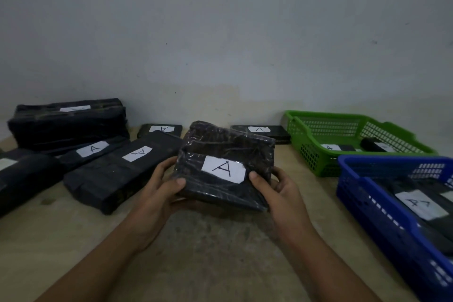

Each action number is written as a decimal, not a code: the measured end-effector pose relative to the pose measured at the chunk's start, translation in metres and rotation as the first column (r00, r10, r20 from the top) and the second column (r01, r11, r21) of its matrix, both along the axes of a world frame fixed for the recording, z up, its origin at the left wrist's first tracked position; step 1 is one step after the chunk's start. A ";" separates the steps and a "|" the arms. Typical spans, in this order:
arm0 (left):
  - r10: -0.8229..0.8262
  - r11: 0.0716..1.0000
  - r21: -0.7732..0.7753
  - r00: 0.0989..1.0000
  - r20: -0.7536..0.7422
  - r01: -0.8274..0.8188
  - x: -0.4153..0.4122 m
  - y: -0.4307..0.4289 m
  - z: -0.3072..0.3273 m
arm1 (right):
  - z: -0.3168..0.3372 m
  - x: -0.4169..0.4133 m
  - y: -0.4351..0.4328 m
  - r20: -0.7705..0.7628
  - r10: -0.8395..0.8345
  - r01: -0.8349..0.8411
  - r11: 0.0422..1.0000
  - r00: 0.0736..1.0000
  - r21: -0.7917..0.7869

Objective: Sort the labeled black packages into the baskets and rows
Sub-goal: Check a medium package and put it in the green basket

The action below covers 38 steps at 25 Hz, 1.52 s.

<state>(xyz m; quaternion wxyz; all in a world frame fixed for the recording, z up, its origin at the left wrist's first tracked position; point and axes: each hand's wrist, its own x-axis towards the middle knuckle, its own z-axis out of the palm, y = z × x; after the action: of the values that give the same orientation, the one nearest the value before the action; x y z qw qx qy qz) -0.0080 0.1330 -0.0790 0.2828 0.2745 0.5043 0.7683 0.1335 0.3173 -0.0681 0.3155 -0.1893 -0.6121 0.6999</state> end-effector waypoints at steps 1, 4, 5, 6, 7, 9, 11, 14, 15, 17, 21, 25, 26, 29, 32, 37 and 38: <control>0.025 1.000 0.011 1.000 -0.009 -0.025 0.001 0.001 -0.001 | 0.003 0.001 -0.001 0.004 0.004 -0.004 1.000 1.000 0.002; 0.060 0.998 0.013 0.995 -0.077 -0.059 0.003 0.005 -0.003 | 0.008 0.003 0.002 -0.029 -0.044 0.044 0.999 0.999 0.004; 0.070 0.998 0.012 0.994 -0.087 -0.069 0.003 0.006 -0.003 | 0.010 0.004 0.004 -0.019 -0.051 0.052 0.998 0.999 0.028; 0.074 0.997 0.012 0.994 -0.086 -0.074 0.003 0.007 -0.004 | 0.010 0.003 0.006 0.004 -0.049 0.049 0.997 0.999 0.058; 0.074 0.997 0.009 0.994 -0.080 -0.073 0.003 0.007 -0.004 | 0.011 0.003 0.007 0.023 -0.049 0.046 0.995 0.999 0.087; 0.060 0.998 0.009 0.996 -0.068 -0.060 0.003 0.007 -0.005 | 0.011 0.004 0.006 0.025 -0.073 0.069 0.987 0.997 0.147; 0.044 0.999 -0.004 0.998 -0.054 -0.044 0.004 0.007 -0.007 | 0.013 0.005 0.004 -0.005 -0.104 0.103 0.973 0.995 0.207; 0.153 0.975 -0.131 0.971 -0.186 -0.179 0.009 0.007 -0.005 | 0.017 0.008 0.006 -0.108 -0.125 0.140 0.980 0.986 0.143; 0.256 0.932 -0.188 0.929 -0.268 -0.311 0.011 0.008 -0.004 | 0.017 0.009 0.007 -0.142 -0.122 0.139 0.984 0.982 0.113; 0.463 0.814 -0.173 0.799 -0.385 -0.555 0.014 0.007 -0.001 | 0.018 0.010 0.006 -0.206 -0.099 0.115 0.991 0.973 0.070; 0.459 0.865 0.013 0.779 -0.428 -0.502 0.035 0.005 0.016 | 0.011 0.005 -0.010 -0.293 -0.140 0.175 0.980 0.946 0.097; 0.214 0.970 -0.023 0.889 -0.406 -0.244 0.052 0.007 0.017 | 0.002 0.001 -0.034 -0.250 -0.031 0.093 0.967 0.968 0.239; 0.214 0.972 -0.011 0.907 -0.363 -0.234 0.052 0.007 0.016 | 0.001 0.002 -0.037 -0.240 0.055 0.001 0.974 0.969 0.226; 0.231 0.970 0.013 0.912 -0.340 -0.241 0.049 0.004 0.016 | -0.003 0.003 -0.034 -0.103 0.196 -0.157 0.940 0.975 0.302; 0.272 0.942 -0.013 0.783 -0.559 -0.336 0.051 0.002 0.014 | -0.010 0.003 -0.034 0.014 0.178 -0.169 0.906 0.984 0.389; 0.286 0.917 -0.019 0.691 -0.664 -0.398 0.055 0.011 0.012 | -0.006 0.003 -0.030 0.027 0.040 -0.048 0.894 0.999 0.445; 0.304 0.908 -0.022 0.696 -0.650 -0.418 0.056 0.014 0.011 | -0.005 0.003 -0.029 0.023 0.028 -0.035 0.892 0.999 0.451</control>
<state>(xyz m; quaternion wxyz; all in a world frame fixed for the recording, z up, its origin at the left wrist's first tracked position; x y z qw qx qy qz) 0.0475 0.1467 -0.0681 -0.0385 0.3872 0.6764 0.6254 0.1365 0.2887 -0.0734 0.3346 -0.1064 -0.7633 0.5423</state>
